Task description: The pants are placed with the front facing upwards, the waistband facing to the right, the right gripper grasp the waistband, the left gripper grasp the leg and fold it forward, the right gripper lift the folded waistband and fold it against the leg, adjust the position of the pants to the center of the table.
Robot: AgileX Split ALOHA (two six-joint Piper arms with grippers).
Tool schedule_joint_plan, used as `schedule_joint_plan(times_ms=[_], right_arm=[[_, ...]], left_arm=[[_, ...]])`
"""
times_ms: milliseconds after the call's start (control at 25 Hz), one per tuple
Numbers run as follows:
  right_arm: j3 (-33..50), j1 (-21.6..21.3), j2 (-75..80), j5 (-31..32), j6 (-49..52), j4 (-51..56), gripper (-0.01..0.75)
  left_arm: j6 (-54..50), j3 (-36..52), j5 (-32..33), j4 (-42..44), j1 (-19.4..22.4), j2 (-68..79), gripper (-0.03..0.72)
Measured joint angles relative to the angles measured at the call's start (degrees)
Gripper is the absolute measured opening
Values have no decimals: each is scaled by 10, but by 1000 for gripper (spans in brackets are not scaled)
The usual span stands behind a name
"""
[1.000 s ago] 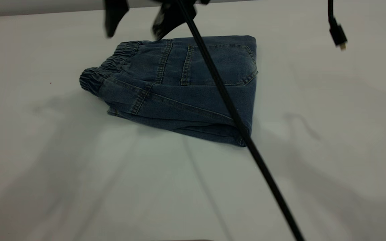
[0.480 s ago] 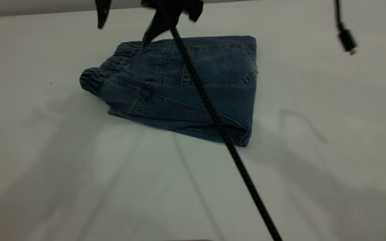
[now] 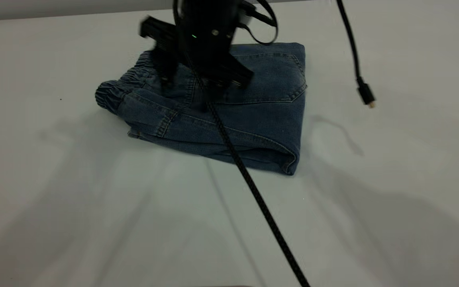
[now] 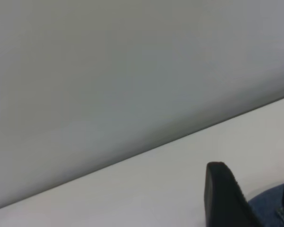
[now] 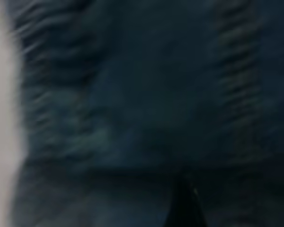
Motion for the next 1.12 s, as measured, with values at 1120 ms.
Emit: schedule_joint_plan(times_ms=[1120], right_arm=[[-10, 31, 29, 149, -191, -136, 421]], left_arm=[[-1, 0, 5, -2, 0, 0, 286]])
